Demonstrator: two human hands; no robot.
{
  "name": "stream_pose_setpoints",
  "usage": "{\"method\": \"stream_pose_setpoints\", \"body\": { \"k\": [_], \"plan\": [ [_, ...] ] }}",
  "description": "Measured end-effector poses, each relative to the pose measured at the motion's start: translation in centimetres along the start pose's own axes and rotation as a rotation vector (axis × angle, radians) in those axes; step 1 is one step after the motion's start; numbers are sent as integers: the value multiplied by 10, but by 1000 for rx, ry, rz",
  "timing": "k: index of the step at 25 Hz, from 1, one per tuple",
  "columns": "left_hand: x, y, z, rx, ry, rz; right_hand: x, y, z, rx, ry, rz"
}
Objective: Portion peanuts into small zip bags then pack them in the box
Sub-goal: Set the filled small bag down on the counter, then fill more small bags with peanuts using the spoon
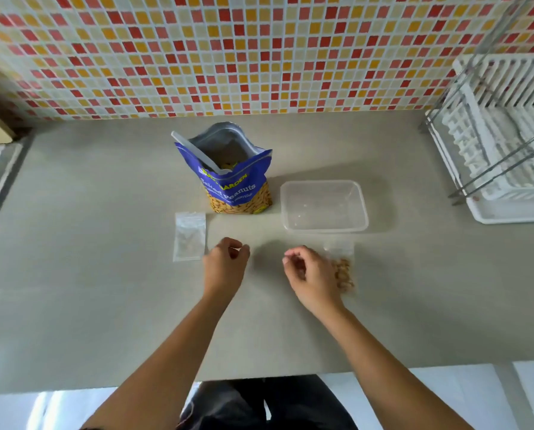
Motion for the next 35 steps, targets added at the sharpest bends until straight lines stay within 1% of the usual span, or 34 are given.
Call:
{"method": "stream_pose_setpoints", "body": {
  "k": [3, 4, 5, 7, 9, 10, 12, 14, 18, 20, 21, 22, 23, 24, 25, 26, 27, 28, 30, 32, 33, 35],
  "plan": [
    [32, 72, 20, -237, 85, 16, 30, -64, 17, 130, 107, -109],
    [48, 90, 28, -276, 139, 37, 39, -88, 22, 190, 133, -168],
    [63, 101, 36, -263, 197, 79, 45, -108, 24, 231, 155, -249],
    [84, 101, 46, -141, 284, 172, 48, -134, 28, 254, 178, -461],
    [88, 93, 48, -62, 294, 190, 43, -142, 26, 217, 173, -631],
    [88, 92, 49, -44, 295, 189, 41, -143, 23, 183, 185, -676],
    [89, 95, 51, -22, 322, 164, 40, -142, 21, 139, 194, -719],
    [93, 101, 54, -28, 338, 95, 38, -145, 23, 135, 200, -723],
    [91, 110, 49, -69, 307, -57, 34, -149, 22, 147, 189, -725],
    [82, 116, 46, -61, 268, -80, 37, -146, 24, 169, 205, -620],
    [78, 116, 45, -28, 243, -137, 40, -142, 26, 184, 194, -482],
    [74, 113, 42, 27, 220, -257, 42, -136, 28, 188, 160, -290],
    [72, 108, 37, 89, 219, -429, 46, -125, 29, 144, 106, -83],
    [69, 102, 30, 141, 233, -618, 49, -113, 30, 93, 16, 128],
    [66, 98, 24, 169, 242, -769, 51, -109, 31, 97, -104, 334],
    [63, 95, 19, 182, 234, -843, 56, -114, 32, 155, -228, 544],
    [59, 94, 14, 183, 216, -845, 62, -123, 32, 226, -330, 725],
    [54, 94, 10, 177, 189, -795, 70, -129, 32, 271, -389, 848],
    [41, 96, -1, 170, 118, -643, 81, -123, 36, 237, -381, 952],
    [27, 95, -11, 196, 56, -596, 90, -103, 39, 182, -304, 916],
    [22, 95, -15, 223, 40, -638, 93, -93, 40, 182, -263, 858],
    [15, 99, -16, 232, 38, -825, 101, -73, 40, 219, -190, 736]
  ]
}}
Point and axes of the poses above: each hand's wrist, its own z-axis towards the middle knuckle, its own y-axis out of the back of the hand, x = y × z, the point moved 10 cm from there along z, towards the middle knuckle, and after that the axes turned 9 degrees about x, right-handed, at the moved point
